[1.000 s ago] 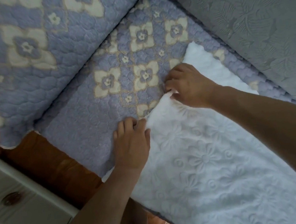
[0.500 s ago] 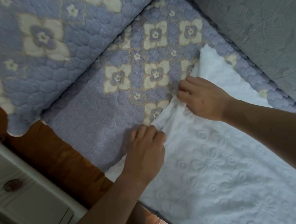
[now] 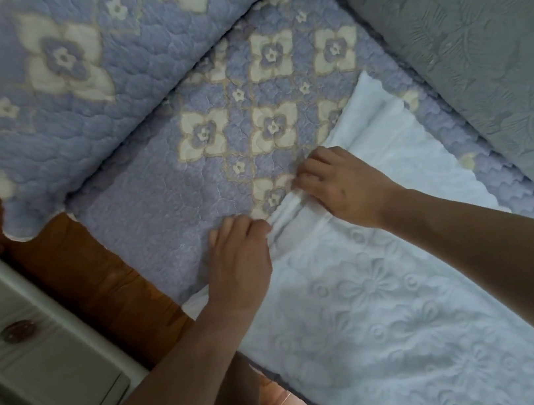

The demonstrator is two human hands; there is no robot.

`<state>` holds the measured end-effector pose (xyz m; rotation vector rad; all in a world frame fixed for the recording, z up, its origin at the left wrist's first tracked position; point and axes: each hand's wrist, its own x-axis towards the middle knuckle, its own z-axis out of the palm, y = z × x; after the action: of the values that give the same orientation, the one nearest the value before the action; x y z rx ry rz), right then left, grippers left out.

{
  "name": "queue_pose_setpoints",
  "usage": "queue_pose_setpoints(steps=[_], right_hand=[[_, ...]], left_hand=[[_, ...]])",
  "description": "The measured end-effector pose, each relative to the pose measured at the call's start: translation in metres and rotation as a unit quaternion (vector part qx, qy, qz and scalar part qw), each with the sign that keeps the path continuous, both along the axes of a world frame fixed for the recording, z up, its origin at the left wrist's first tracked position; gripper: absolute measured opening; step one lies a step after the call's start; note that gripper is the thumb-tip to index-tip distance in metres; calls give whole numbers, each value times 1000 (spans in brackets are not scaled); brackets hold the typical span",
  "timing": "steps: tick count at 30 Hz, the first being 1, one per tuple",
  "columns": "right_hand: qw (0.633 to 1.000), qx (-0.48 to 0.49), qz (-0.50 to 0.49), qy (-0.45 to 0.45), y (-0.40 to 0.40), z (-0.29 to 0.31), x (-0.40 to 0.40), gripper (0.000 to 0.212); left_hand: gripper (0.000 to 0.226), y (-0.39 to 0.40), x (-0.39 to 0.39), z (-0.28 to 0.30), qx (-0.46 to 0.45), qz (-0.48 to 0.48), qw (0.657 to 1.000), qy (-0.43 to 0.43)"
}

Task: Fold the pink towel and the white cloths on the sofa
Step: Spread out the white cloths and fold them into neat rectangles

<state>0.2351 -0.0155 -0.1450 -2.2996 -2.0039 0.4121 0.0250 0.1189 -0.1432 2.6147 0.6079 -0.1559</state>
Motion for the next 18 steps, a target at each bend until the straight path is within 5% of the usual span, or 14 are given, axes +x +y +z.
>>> queue_pose_setpoints(steps=[7, 10, 14, 18], right_hand=[[999, 0, 27, -26, -18, 5, -6, 44], [999, -38, 1, -21, -25, -5, -4, 40], [990, -130, -49, -25, -20, -6, -1, 61], [982, -173, -69, -8, -9, -1, -2, 65]], left_hand=[[15, -22, -12, 5, -28, -62, 998, 13], [35, -23, -22, 4, -13, -60, 997, 54], [69, -18, -38, 6, 22, -67, 988, 137], [79, -18, -32, 9, 42, -51, 982, 178]])
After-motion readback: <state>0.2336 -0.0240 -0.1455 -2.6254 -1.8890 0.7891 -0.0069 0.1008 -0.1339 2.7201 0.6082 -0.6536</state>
